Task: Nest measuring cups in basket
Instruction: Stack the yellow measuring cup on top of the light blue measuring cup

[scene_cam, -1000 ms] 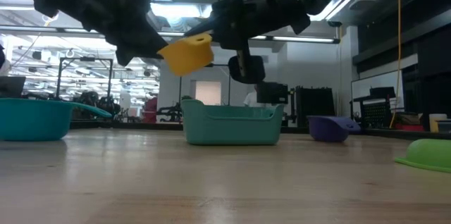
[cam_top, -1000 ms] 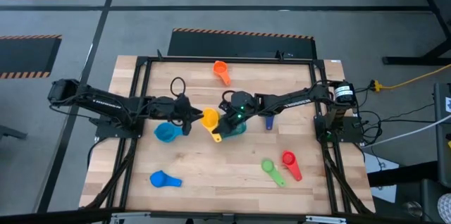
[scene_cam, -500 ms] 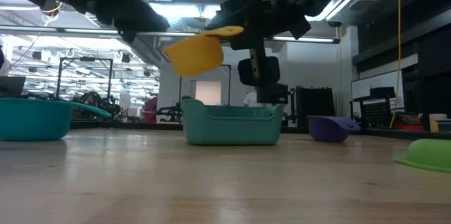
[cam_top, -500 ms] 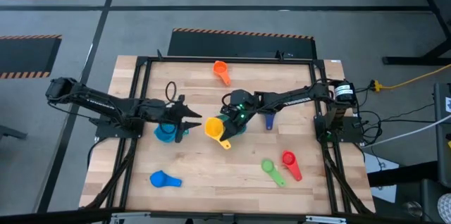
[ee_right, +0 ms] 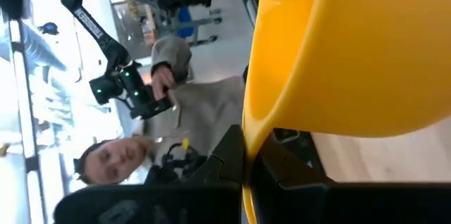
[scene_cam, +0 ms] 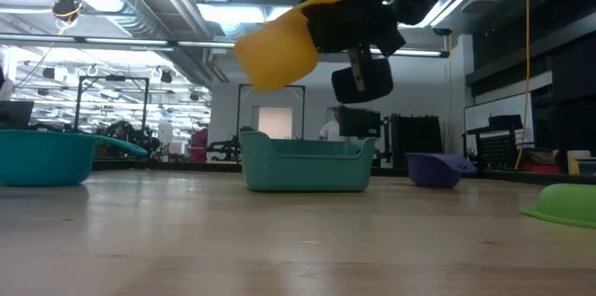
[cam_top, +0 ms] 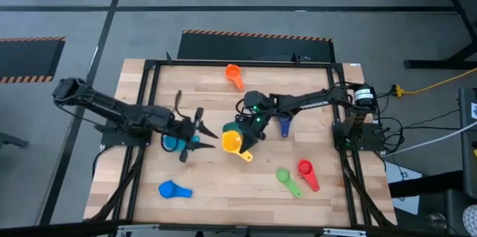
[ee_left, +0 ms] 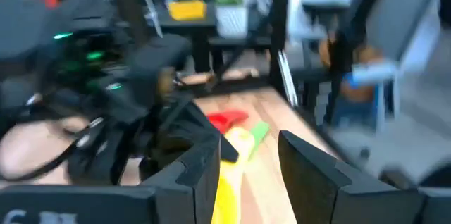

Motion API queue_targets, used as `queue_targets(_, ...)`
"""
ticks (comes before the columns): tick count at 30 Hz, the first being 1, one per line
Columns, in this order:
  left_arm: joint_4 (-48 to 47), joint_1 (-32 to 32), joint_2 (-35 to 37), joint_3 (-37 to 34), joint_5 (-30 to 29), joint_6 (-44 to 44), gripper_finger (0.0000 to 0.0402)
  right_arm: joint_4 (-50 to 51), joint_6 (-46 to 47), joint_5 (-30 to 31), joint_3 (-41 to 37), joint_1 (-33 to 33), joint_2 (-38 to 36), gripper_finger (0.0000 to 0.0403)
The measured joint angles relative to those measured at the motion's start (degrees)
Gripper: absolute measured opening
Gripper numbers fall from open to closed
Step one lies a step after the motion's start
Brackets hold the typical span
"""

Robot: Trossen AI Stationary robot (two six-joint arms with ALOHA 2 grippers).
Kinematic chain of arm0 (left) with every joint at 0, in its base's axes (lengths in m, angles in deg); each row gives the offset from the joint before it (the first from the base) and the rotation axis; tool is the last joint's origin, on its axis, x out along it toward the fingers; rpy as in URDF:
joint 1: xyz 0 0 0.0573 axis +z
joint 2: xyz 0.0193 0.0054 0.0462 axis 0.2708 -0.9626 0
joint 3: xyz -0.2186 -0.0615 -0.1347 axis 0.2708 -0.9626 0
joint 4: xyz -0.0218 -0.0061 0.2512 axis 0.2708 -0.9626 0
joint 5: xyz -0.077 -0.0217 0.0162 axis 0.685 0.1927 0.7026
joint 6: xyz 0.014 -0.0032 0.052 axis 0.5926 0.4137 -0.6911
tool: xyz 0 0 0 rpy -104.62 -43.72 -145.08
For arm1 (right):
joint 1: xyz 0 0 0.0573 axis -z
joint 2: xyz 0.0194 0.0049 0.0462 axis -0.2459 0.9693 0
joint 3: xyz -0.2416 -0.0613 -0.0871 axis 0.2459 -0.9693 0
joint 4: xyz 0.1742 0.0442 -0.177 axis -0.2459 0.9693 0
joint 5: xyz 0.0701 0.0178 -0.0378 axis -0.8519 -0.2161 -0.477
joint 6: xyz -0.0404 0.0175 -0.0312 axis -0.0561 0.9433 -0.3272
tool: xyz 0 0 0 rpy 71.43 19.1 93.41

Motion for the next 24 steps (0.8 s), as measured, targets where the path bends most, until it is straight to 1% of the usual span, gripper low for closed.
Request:
queue_targets(5, -18.0, -1.4, -5.9, 8.9, -2.8, -14.3, 0.0136, 0.0, 1.8, -4.5, 0.0, 0.1, 0.0, 0.0007)
queue_targets(7, -23.0, -2.1, -8.5, 11.3, -4.8, -20.0, 0.0136, -0.1, 2.4, -6.0, 0.0, 0.1, 0.0, 0.0007)
queue_targets(9, -26.0, -2.7, -11.1, 13.0, -7.1, -25.7, 0.0136, -0.2, 2.7, -6.6, 0.0, 0.1, 0.0, 0.0007)
queue_targets(16, -27.2, -4.0, -19.0, 15.8, -16.7, -39.9, 0.0135, -0.2, 2.7, -7.2, 0.0, 0.1, 0.0, 0.0007)
queue_targets(21, -27.4, -4.8, -22.5, 16.8, -18.3, -46.0, 0.0135, -0.2, 2.6, -7.3, 0.0, 0.1, 0.0, 0.0007)
queue_targets(24, -27.1, -4.8, -24.1, 18.0, -20.8, -46.3, 0.0135, -0.3, 2.6, -7.3, -0.1, 0.1, 0.0, 0.0007)
